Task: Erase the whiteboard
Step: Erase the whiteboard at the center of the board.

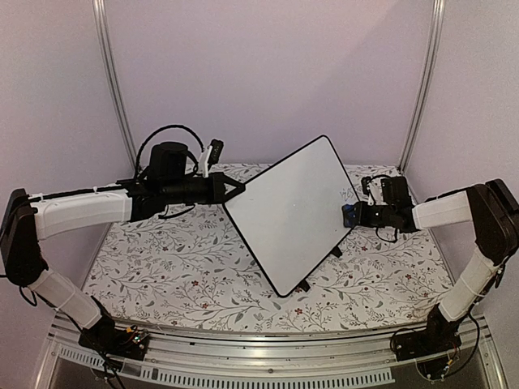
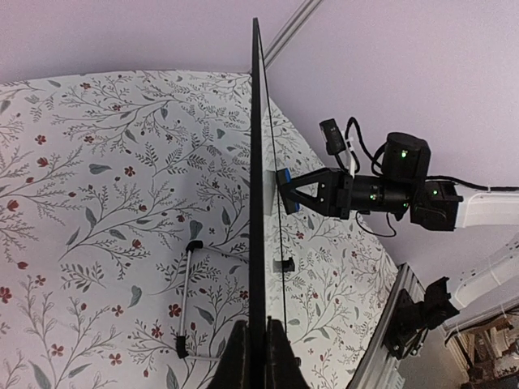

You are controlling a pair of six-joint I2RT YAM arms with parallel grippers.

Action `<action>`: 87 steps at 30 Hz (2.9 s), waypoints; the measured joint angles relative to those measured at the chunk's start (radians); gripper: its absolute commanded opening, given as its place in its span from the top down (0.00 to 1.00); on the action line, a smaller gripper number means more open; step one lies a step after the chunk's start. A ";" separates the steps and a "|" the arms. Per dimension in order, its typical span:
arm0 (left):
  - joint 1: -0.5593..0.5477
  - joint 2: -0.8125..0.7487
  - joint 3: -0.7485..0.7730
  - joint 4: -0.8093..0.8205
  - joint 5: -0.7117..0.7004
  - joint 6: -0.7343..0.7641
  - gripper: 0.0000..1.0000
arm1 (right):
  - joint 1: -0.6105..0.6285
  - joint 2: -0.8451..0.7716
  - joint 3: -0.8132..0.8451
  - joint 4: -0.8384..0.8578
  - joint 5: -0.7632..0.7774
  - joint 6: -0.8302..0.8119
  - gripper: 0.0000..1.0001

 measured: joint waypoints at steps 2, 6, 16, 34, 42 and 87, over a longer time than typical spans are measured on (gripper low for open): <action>0.000 0.000 0.000 0.000 0.000 0.000 1.00 | 0.000 0.000 0.001 0.000 0.000 0.001 0.85; 0.000 0.000 0.000 0.000 0.000 0.000 1.00 | -0.003 0.005 0.039 -0.030 -0.003 0.005 0.85; 0.000 0.000 0.000 0.004 0.006 0.005 1.00 | -0.013 0.034 0.173 -0.045 -0.016 0.005 0.85; 0.000 0.000 0.000 0.003 0.005 0.002 1.00 | -0.031 0.006 0.058 -0.042 -0.020 0.013 0.85; -0.001 0.000 0.000 0.004 0.006 0.005 1.00 | -0.039 0.047 0.206 -0.045 -0.024 0.012 0.85; -0.001 0.000 0.000 0.000 0.000 -0.006 1.00 | -0.076 0.048 0.044 -0.018 -0.080 0.045 0.84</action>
